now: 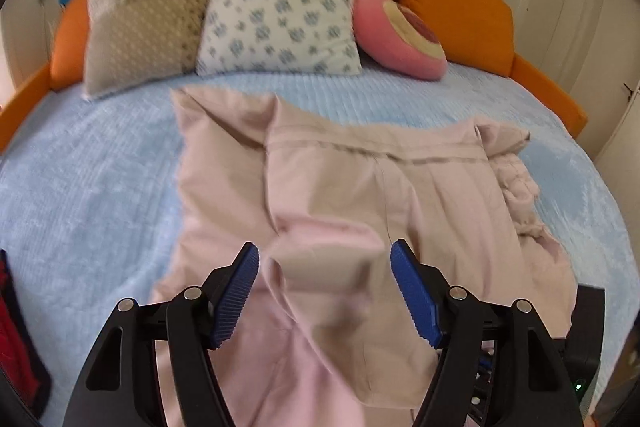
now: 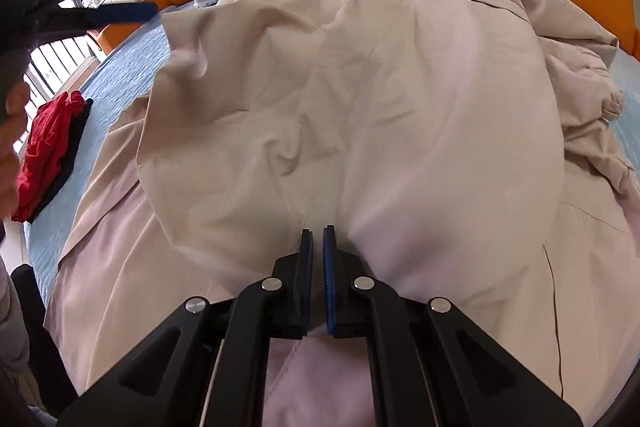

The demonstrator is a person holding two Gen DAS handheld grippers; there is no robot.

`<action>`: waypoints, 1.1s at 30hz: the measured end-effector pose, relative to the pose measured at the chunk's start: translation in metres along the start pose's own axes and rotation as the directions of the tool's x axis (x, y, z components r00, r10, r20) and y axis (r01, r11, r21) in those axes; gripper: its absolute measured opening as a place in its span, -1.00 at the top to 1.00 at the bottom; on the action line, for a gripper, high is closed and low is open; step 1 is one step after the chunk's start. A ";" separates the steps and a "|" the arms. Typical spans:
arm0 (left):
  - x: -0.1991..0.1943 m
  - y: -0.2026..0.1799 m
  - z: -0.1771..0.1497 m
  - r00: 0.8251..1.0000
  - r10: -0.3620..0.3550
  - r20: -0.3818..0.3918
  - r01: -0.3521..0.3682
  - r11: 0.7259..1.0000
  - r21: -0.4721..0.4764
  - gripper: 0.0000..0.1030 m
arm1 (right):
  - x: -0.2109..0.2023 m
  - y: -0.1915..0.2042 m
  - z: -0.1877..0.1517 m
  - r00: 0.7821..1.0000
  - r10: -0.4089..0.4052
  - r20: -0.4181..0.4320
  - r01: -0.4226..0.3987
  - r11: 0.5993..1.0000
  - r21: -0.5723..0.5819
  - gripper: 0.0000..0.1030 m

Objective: Fold large clothes

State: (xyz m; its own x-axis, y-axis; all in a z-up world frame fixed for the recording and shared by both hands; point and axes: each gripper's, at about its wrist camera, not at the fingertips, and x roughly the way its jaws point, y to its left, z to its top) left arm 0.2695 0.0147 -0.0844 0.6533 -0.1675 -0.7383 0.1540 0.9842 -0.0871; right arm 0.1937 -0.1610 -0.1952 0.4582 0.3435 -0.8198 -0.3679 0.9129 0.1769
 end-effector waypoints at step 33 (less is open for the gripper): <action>-0.057 0.039 -0.103 0.997 0.069 -0.025 -0.066 0.993 0.103 -0.65 | -0.071 0.010 -0.016 0.991 -0.050 0.121 0.045 0.998 0.041 0.81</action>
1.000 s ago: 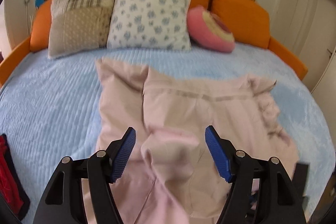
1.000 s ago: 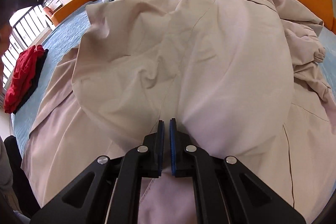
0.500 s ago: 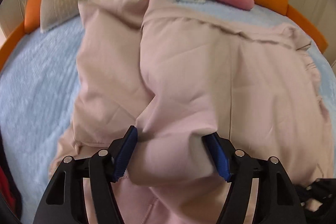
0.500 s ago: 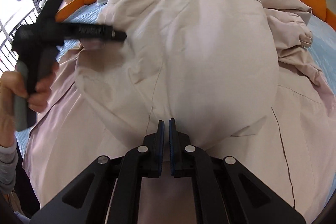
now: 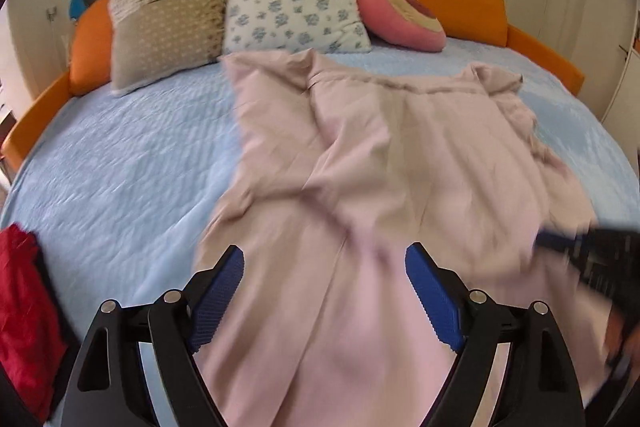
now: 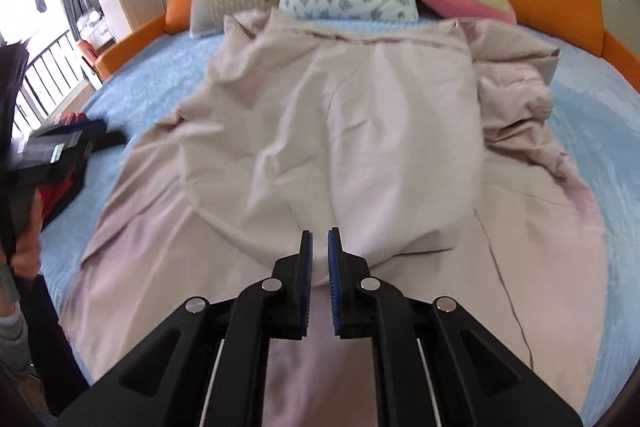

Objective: Fold large clothes

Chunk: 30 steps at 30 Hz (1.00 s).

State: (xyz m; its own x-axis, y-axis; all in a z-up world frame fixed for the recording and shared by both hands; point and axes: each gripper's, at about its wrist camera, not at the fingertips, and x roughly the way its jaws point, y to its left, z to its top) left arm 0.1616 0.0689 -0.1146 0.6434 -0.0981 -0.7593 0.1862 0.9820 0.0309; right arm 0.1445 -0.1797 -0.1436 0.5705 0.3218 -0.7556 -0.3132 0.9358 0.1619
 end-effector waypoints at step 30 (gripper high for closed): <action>0.009 0.077 -0.166 0.915 -0.194 -0.354 0.096 0.956 -0.276 -0.64 | -0.131 -0.121 -0.099 0.983 -0.156 -0.102 0.180 0.933 0.311 -0.67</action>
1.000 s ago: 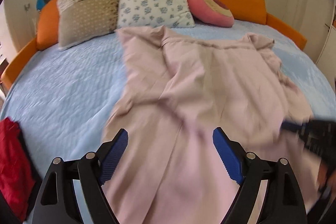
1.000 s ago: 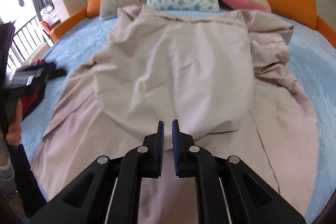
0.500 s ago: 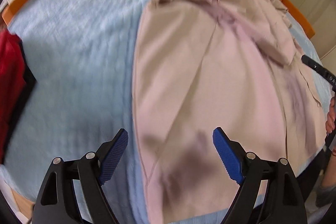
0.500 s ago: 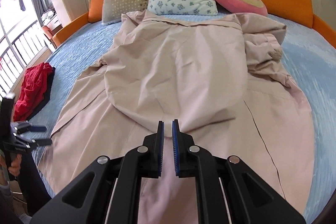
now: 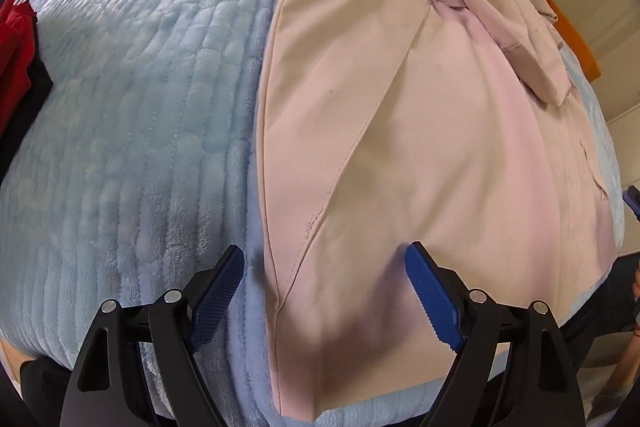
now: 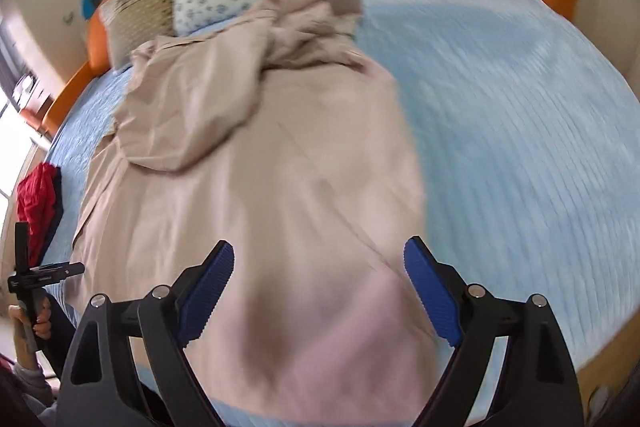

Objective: Fold large clothes

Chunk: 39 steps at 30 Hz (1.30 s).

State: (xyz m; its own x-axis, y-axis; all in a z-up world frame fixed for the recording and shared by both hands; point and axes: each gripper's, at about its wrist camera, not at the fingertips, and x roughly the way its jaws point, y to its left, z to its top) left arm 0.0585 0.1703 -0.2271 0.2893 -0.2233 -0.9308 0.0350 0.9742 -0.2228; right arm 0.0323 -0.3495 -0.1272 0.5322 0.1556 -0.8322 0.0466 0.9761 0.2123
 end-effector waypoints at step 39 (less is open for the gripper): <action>0.000 -0.034 -0.011 0.998 0.004 -0.065 0.003 0.995 0.102 -0.05 | 0.051 -0.019 -0.044 0.944 0.192 -0.267 -0.178 0.981 0.076 0.54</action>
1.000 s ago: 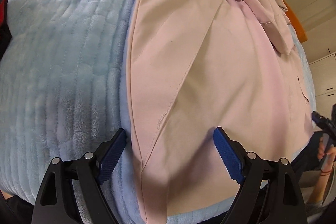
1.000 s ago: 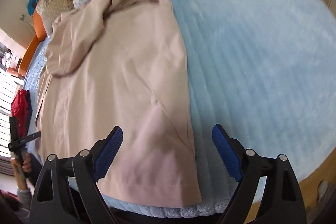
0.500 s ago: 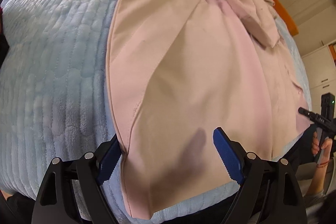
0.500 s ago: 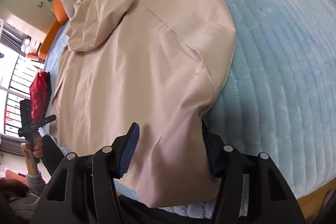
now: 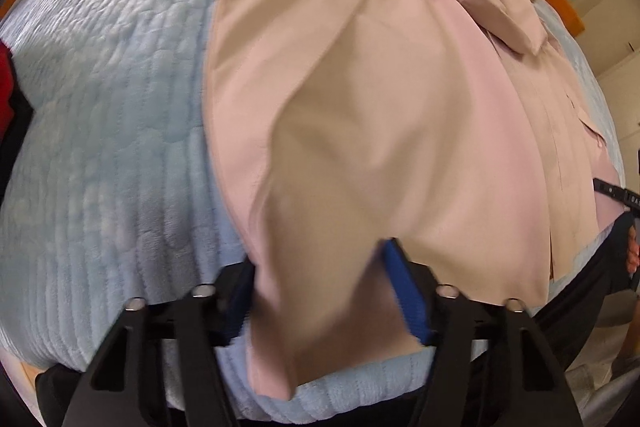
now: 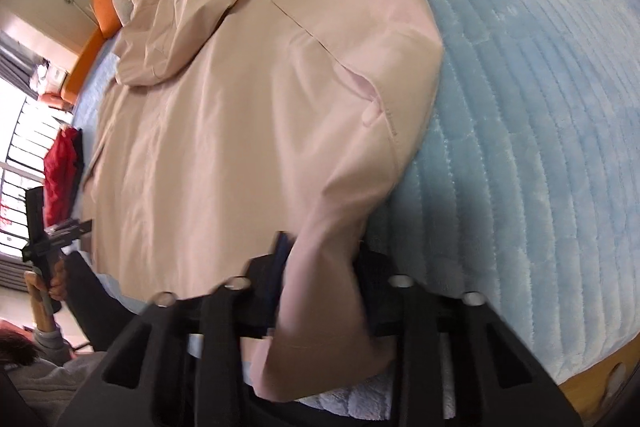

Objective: Fold large clothes

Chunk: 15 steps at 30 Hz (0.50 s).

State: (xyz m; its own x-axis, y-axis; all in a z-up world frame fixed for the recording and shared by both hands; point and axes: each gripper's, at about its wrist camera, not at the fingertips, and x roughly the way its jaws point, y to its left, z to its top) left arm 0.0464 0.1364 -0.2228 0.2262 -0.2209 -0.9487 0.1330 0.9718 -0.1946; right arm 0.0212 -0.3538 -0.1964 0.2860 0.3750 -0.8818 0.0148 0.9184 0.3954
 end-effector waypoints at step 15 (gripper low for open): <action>-0.061 -0.014 0.058 0.987 -0.117 0.110 0.111 0.992 0.063 0.80 | -0.051 0.028 0.053 0.977 0.172 0.127 -0.169 0.985 -0.031 0.84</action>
State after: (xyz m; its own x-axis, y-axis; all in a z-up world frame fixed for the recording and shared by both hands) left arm 0.0869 0.1319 -0.1480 0.3138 -0.3408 -0.8862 0.2181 0.9343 -0.2821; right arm 0.0573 -0.3541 -0.1268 0.4038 0.5083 -0.7607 -0.0639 0.8451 0.5308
